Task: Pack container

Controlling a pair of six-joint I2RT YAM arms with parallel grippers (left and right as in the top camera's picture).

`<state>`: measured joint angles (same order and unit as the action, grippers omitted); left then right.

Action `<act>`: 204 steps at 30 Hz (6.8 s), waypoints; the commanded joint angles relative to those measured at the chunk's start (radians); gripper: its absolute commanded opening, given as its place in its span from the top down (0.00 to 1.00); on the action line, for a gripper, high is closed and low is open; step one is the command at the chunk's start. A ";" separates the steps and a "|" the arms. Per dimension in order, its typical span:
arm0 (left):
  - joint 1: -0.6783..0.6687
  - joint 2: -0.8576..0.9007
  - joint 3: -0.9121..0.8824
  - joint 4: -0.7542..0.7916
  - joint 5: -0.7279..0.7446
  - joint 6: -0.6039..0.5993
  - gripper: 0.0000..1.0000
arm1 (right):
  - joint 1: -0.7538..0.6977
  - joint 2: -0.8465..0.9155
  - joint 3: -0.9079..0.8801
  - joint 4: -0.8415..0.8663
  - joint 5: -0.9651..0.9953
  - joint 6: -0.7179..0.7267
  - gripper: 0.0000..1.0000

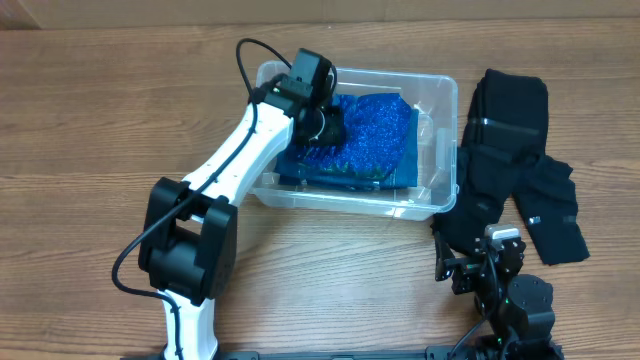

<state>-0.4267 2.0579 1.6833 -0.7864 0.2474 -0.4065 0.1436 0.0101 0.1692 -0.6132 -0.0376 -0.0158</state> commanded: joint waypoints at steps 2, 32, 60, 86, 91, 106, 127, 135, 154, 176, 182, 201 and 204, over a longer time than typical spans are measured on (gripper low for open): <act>0.030 -0.212 0.225 -0.203 -0.011 0.084 0.46 | -0.008 -0.007 -0.014 -0.001 0.000 -0.003 0.00; 0.029 -0.749 0.344 -0.903 -0.333 0.116 0.00 | -0.085 1.112 1.064 -0.507 0.069 0.399 0.00; 0.029 -0.749 0.344 -0.903 -0.333 0.116 0.00 | -0.530 1.598 0.644 -0.033 -0.437 0.273 0.64; 0.029 -0.749 0.344 -0.903 -0.333 0.115 0.00 | -0.106 1.486 0.882 0.122 -0.531 0.270 0.54; 0.029 -0.749 0.344 -0.903 -0.333 0.116 0.00 | -0.104 1.450 0.967 -0.088 -0.297 0.270 0.46; 0.029 -0.749 0.344 -0.903 -0.333 0.115 0.00 | 0.009 1.558 1.104 -0.219 -0.188 0.361 0.96; 0.029 -0.749 0.344 -0.903 -0.333 0.116 0.00 | -0.533 1.493 1.381 -0.507 0.006 0.280 0.00; 0.029 -0.749 0.344 -0.903 -0.333 0.116 0.00 | -0.798 1.820 1.311 -0.459 -0.157 0.075 0.00; 0.029 -0.743 0.344 -0.903 -0.333 0.116 0.00 | -0.805 1.948 1.227 -0.596 -0.614 -0.108 0.83; 0.029 -0.742 0.344 -0.903 -0.333 0.115 0.00 | 0.406 1.774 1.226 0.471 -0.231 1.452 0.80; 0.029 -0.742 0.344 -0.903 -0.333 0.116 0.00 | 0.406 1.710 1.227 0.384 -0.188 1.209 0.47; 0.029 -0.742 0.344 -0.903 -0.333 0.115 0.00 | 0.454 1.924 1.227 0.282 -0.192 0.565 0.88; 0.029 -0.742 0.344 -0.903 -0.333 0.116 0.00 | 0.444 1.921 1.243 0.204 -0.193 0.565 0.77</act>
<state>-0.3977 1.3140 2.0258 -1.6905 -0.0761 -0.3027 0.5953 1.9667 1.3891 -0.3687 -0.2485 0.5602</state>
